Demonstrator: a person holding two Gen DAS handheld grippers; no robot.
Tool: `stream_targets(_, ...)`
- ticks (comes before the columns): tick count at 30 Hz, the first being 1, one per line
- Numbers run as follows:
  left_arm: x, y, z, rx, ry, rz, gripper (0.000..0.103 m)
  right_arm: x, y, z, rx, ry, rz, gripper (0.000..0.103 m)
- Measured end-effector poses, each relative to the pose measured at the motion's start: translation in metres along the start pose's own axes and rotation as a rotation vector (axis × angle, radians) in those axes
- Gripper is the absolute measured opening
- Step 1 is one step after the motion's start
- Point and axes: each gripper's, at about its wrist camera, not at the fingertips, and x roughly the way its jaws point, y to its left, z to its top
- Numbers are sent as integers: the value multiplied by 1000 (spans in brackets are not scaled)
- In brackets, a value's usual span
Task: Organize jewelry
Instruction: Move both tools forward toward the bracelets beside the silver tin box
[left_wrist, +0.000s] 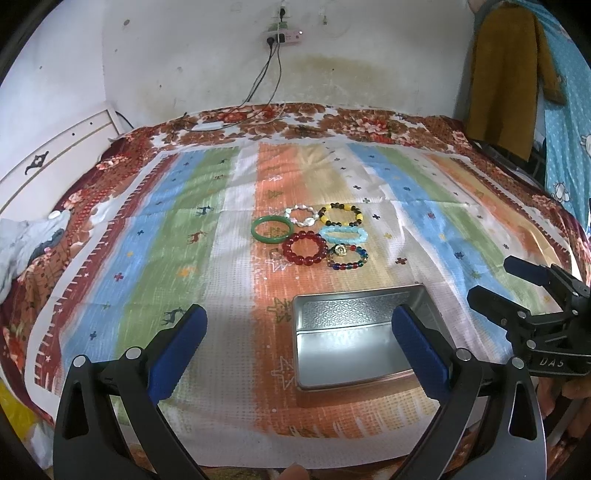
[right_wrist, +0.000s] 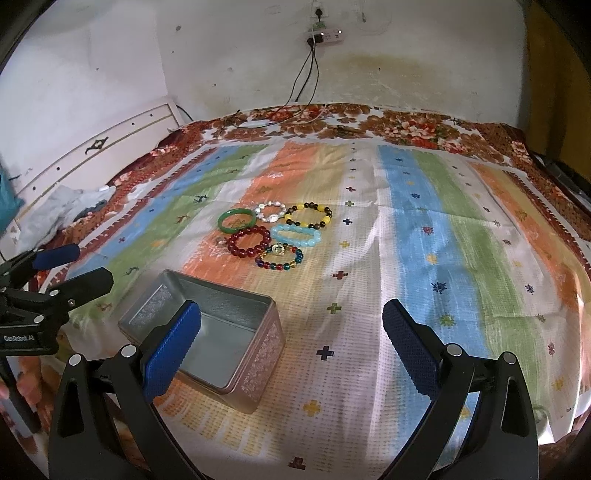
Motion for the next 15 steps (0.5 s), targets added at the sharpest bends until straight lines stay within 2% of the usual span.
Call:
stream_targets(7, 1, 4, -1, -9, 11, 2, 98, 3, 0, 2, 13, 11, -1, 100)
stream_targets(13, 14, 10, 9, -30, 54, -4, 98, 14, -3, 10, 28, 22, -2, 100)
stream_targets(15, 14, 13, 12, -31, 34, 12, 98, 17, -3, 14, 21, 20, -3, 100)
